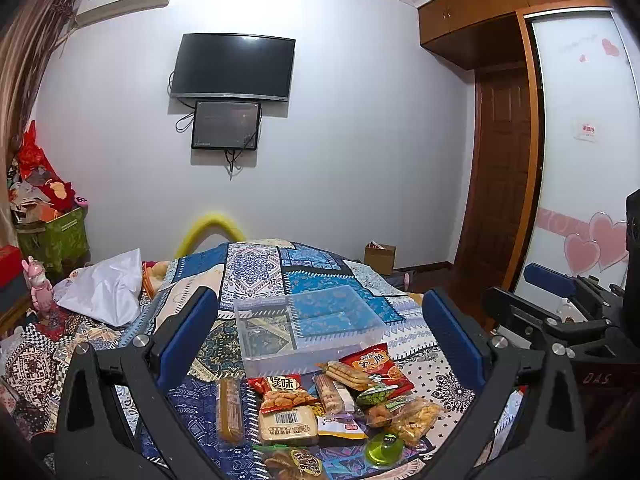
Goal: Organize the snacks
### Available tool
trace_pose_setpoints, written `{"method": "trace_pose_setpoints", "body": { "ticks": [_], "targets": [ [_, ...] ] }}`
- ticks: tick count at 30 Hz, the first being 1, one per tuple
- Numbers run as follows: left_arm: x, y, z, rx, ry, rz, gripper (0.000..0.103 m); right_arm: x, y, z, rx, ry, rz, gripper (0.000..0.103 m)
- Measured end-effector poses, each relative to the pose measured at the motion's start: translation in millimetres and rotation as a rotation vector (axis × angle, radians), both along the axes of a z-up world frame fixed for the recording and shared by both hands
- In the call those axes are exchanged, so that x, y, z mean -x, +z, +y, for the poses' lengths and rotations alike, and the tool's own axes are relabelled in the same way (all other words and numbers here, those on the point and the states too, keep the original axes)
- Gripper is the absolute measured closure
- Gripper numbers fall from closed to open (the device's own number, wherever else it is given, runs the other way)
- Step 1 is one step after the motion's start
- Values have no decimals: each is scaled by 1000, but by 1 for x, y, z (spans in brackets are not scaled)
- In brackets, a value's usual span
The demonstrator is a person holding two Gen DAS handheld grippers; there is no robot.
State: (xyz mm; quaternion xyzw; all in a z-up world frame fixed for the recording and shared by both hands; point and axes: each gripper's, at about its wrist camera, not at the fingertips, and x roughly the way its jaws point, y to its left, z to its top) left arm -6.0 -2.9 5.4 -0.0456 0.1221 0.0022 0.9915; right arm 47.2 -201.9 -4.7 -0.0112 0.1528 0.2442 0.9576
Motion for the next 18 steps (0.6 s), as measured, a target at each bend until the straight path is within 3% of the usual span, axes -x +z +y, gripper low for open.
{"method": "trace_pose_setpoints", "body": {
  "ticks": [18],
  "targets": [
    [-4, -5, 0, 9, 2, 7, 0, -1, 0, -3, -2, -4, 5, 0]
  ]
}}
